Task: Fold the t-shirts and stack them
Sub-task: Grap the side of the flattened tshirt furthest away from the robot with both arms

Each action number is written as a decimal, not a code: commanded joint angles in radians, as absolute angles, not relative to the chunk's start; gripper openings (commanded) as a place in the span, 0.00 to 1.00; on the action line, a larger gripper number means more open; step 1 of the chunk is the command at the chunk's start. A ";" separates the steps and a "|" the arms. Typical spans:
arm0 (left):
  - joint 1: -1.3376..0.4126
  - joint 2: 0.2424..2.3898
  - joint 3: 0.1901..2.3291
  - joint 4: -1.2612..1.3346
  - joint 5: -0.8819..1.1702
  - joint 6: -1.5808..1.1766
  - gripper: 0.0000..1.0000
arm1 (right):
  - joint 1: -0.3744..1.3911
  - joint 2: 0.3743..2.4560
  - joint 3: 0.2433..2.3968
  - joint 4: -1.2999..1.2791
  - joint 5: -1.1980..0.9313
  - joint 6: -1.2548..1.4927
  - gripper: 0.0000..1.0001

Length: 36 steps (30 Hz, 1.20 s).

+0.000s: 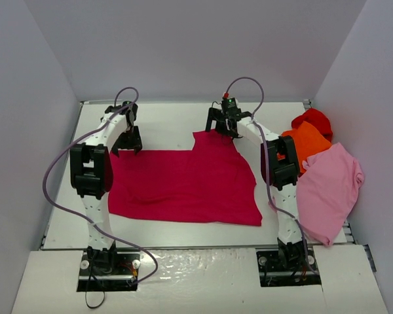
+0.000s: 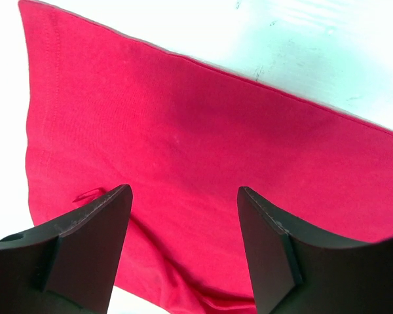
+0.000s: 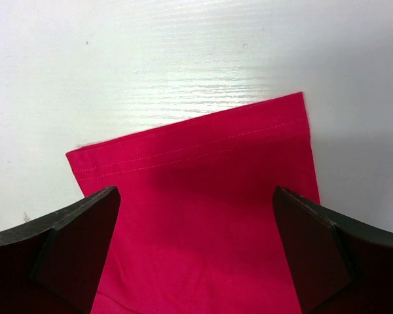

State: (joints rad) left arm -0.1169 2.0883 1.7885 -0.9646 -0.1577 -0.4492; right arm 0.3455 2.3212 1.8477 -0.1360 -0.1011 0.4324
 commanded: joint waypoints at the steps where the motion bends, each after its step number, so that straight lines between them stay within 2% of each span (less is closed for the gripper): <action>1: -0.100 2.064 1.807 -0.933 -0.153 -0.468 0.61 | 0.341 2.316 1.909 -0.121 -0.114 0.418 1.00; 10: -0.083 2.068 1.733 -0.873 -0.075 -0.502 0.61 | 0.344 2.365 1.980 -0.132 -0.147 0.426 1.00; 14: -0.071 2.060 1.705 -0.861 -0.047 -0.515 0.66 | 0.349 2.389 1.964 -0.132 -0.149 0.434 1.00; 18: -0.060 2.072 1.696 -0.851 -0.036 -0.521 0.71 | 0.363 2.402 1.935 -0.157 -0.072 0.437 1.00; 36: 0.025 2.171 1.723 -0.853 0.071 -0.502 0.71 | 0.401 2.514 1.941 -0.360 0.074 0.412 1.00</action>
